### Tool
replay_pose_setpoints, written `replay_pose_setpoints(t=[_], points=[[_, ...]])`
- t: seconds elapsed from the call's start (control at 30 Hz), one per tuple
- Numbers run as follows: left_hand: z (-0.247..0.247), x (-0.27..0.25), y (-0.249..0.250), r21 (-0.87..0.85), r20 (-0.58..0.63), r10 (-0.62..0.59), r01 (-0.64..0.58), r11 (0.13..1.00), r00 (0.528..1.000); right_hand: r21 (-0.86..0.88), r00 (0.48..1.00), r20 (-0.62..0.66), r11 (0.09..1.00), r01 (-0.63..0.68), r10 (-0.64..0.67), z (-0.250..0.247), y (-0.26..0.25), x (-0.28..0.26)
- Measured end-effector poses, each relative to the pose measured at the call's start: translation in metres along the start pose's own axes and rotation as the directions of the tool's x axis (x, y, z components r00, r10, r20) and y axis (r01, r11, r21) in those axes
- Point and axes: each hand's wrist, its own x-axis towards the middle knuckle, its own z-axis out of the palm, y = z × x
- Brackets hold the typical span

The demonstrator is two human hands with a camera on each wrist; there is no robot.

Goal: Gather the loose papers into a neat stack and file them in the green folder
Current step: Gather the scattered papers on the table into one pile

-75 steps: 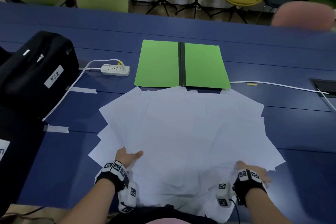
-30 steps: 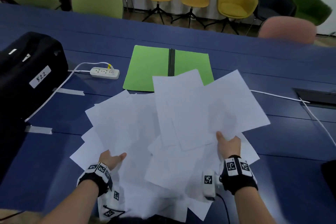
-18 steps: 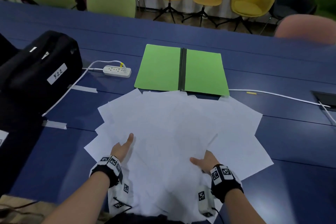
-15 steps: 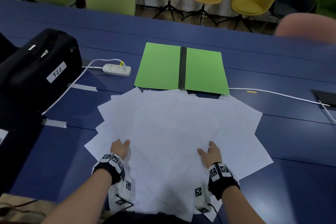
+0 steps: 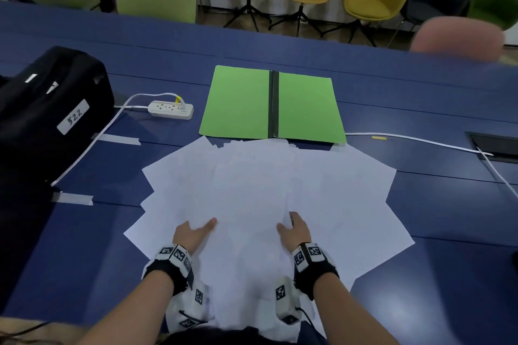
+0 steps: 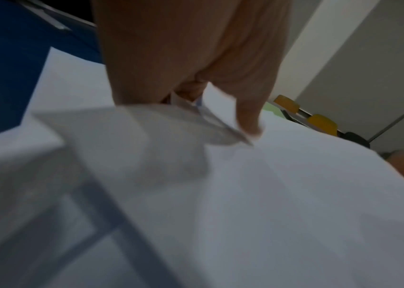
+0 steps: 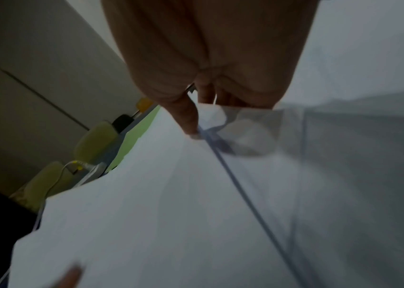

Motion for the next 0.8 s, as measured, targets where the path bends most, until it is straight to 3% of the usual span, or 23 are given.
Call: replay_pose_setpoints(t=[0.07, 0.17, 0.27, 0.3, 0.37, 0.5, 0.6, 0.7, 0.77, 0.8], points=[[0.0, 0.002, -0.008, 0.07, 0.009, -0.002, 0.001, 0.998, 1.0, 0.064, 0.983, -0.171, 0.996, -0.061, 0.071, -0.016, 0.013, 0.004], [0.0, 0.004, -0.011, 0.117, 0.007, -0.016, 0.015, 0.993, 1.0, 0.113, 0.83, -0.404, 0.921, -0.372, 0.384, -0.065, 0.044, -0.001], [0.004, 0.005, -0.007, 0.177, 0.013, -0.006, 0.003, 0.984, 1.0, 0.109, 0.709, -0.379, 0.79, -0.603, 0.594, -0.109, 0.084, -0.007], [0.004, 0.004, -0.006, 0.198, 0.018, -0.002, -0.002, 0.98, 1.0, 0.208, 0.673, -0.356, 0.757, -0.619, 0.648, -0.117, 0.096, -0.004], [0.002, 0.003, -0.003, 0.23, 0.023, 0.011, -0.016, 0.973, 1.0, 0.344, 0.691, -0.333, 0.765, -0.545, 0.642, -0.127, 0.103, -0.004], [0.001, 0.007, 0.001, 0.258, 0.019, 0.019, -0.023, 0.966, 1.0, 0.477, 0.774, -0.23, 0.762, -0.438, 0.59, -0.117, 0.098, 0.004], [0.005, 0.006, 0.005, 0.254, -0.003, 0.026, -0.025, 0.967, 1.0, 0.474, 0.832, -0.226, 0.804, -0.36, 0.506, -0.11, 0.077, 0.007], [0.004, 0.008, 0.003, 0.249, -0.027, 0.02, -0.013, 0.968, 0.999, 0.396, 0.834, -0.185, 0.816, -0.421, 0.52, -0.109, 0.074, -0.001], [0.004, 0.007, 0.0, 0.256, -0.027, 0.012, -0.005, 0.967, 1.0, 0.446, 0.851, -0.248, 0.835, -0.323, 0.462, -0.107, 0.082, -0.002], [0.004, 0.005, -0.001, 0.252, -0.024, 0.011, -0.005, 0.968, 1.0, 0.475, 0.836, -0.315, 0.837, -0.271, 0.45, -0.108, 0.086, -0.003]])
